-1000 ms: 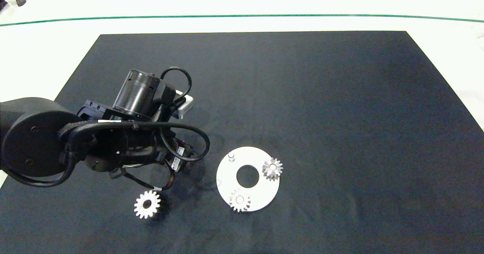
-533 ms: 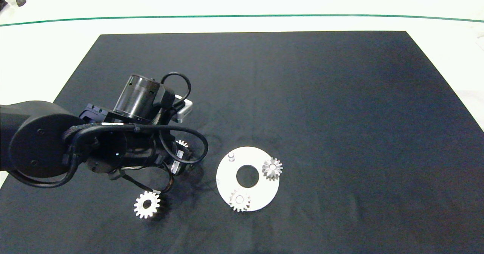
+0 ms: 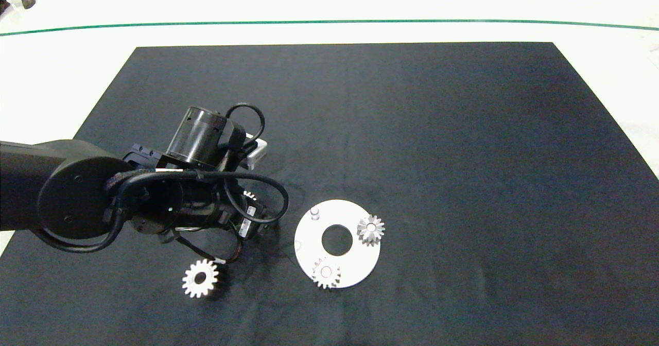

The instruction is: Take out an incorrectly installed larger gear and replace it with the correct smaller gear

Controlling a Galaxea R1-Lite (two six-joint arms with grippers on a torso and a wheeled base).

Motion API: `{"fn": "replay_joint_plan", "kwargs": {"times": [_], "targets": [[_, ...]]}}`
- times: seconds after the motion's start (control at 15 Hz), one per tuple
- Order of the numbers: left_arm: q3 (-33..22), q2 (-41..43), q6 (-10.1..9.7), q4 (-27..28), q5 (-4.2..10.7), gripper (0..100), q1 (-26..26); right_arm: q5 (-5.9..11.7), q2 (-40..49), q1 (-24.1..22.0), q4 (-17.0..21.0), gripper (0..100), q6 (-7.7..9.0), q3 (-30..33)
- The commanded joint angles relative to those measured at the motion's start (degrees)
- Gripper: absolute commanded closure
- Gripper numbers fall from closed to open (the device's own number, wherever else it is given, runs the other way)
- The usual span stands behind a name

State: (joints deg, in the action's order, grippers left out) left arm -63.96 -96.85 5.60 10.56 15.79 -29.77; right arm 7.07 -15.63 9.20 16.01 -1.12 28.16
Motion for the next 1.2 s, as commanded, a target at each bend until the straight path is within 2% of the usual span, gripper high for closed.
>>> {"fn": "replay_joint_plan", "kwargs": {"times": [0.07, 0.73, 0.93, 1.2], "targets": [[0.0, -0.7, 0.03, -0.3, 0.12, 7, 0.0, 0.14, 0.2, 0.6, 0.1, 0, -0.02, -0.5], [0.0, -0.4, 0.03, -0.2, 0.12, 26, 0.2, 0.22, 0.6, 0.9, 0.1, 0, -0.02, -1.0], [-0.1, -0.4, -1.11, -0.2, -0.14, 32, 0.2, 0.14, 0.6, 0.9, 0.1, 0, -0.02, -1.1], [-0.1, -0.4, -1.11, -0.2, -0.05, 41, 0.2, 0.14, 0.6, 0.9, 0.1, 0, -0.02, -1.1]]}}
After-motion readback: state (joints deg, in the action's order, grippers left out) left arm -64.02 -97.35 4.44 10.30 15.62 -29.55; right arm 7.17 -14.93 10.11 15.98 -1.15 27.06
